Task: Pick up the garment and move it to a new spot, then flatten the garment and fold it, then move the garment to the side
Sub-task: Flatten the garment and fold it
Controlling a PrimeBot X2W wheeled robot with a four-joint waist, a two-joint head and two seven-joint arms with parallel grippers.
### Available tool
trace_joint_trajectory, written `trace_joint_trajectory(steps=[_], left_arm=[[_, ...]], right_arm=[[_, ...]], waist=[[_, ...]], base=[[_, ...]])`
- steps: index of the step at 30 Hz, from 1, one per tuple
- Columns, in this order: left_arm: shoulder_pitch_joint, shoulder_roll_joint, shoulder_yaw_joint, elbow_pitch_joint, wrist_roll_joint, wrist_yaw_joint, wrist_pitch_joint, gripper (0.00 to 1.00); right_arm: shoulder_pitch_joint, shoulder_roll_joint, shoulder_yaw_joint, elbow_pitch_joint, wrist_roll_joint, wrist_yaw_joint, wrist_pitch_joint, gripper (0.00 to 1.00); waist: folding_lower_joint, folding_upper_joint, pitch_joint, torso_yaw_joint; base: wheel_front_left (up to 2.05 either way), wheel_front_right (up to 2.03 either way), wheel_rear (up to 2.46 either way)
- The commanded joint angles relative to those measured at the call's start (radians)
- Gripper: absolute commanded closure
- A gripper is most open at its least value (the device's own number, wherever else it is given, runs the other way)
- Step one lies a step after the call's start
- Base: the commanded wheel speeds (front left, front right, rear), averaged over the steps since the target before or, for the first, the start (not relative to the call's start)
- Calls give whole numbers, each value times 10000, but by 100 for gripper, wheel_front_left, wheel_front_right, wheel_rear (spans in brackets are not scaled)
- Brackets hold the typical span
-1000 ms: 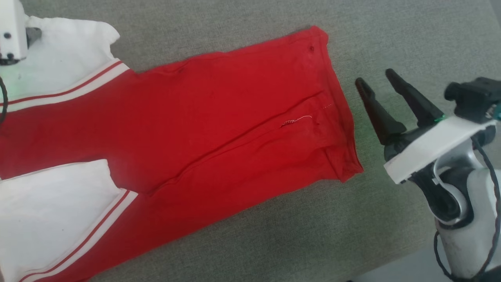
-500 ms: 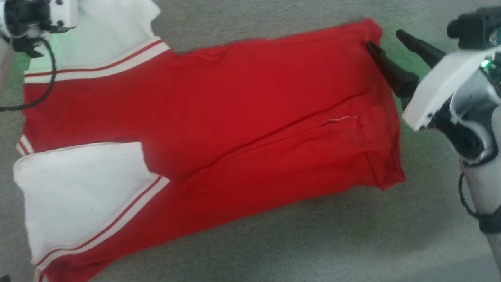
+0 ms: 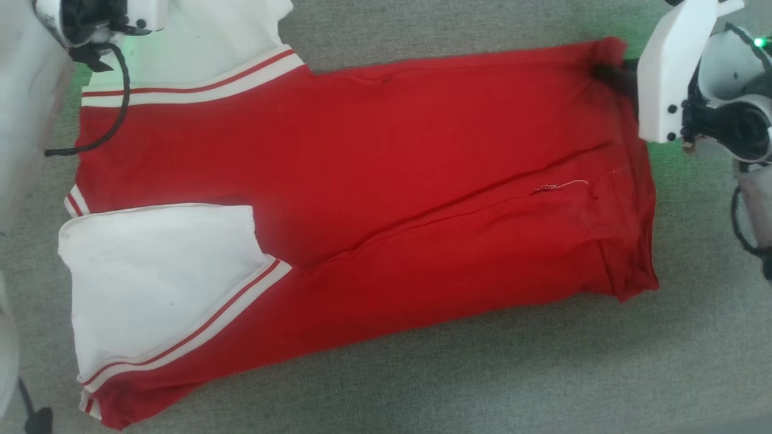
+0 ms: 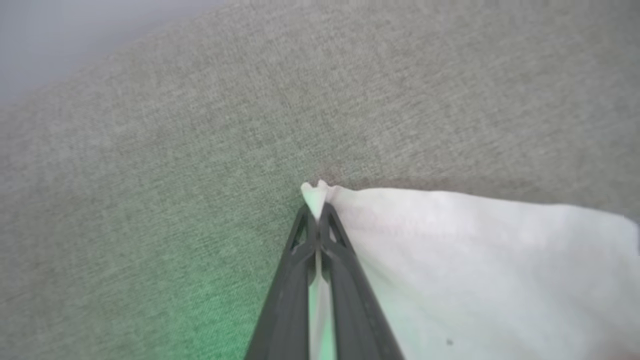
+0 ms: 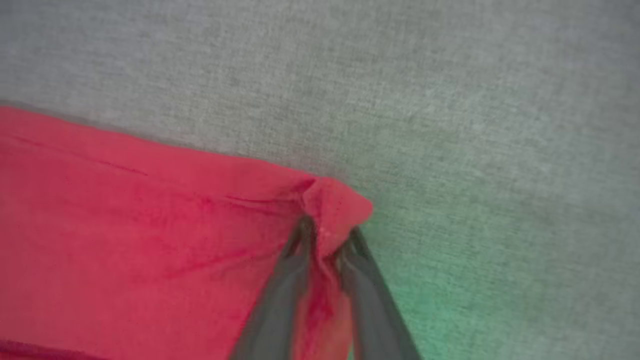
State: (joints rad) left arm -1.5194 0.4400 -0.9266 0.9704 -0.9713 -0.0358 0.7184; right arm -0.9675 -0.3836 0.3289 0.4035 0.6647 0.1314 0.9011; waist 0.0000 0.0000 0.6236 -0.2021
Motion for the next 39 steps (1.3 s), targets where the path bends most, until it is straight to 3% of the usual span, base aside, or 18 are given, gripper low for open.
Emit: trace_joint_trajectory(steps=[1,15,23,28,32,39], left_arm=[[176,-147,-67,193,100,-79,-96,100],[-161,-722,-239,227,-107,-686,38,100],[343,-431,-445,-749,-158,-709,303,100],[933,13,-478,-1953,-275,-308,612,100],[1614,580,-443,-3492,-474,265,915,100],[3404,2202,-486,-7444,-629,1987,1521,100]], right_arm=[[462,229,188,445,-21,-16,294,100],[719,-267,-841,-86,-416,-16,-622,100],[1623,-718,-1228,-1185,-624,-15,-797,100],[2436,-838,-1638,-2037,-716,-16,-480,100],[3170,-911,-2027,-2826,-695,-16,-174,100],[4842,-852,-2874,-4118,-747,-15,373,100]], waist=[[0,0,-73,58],[0,0,-1207,923],[0,0,-1976,1431],[0,0,-2435,1688],[0,0,-2724,1842],[0,0,-3154,2031]], base=[[0,0,0],[0,0,0],[0,0,0],[0,0,0],[0,0,0],[0,0,0]])
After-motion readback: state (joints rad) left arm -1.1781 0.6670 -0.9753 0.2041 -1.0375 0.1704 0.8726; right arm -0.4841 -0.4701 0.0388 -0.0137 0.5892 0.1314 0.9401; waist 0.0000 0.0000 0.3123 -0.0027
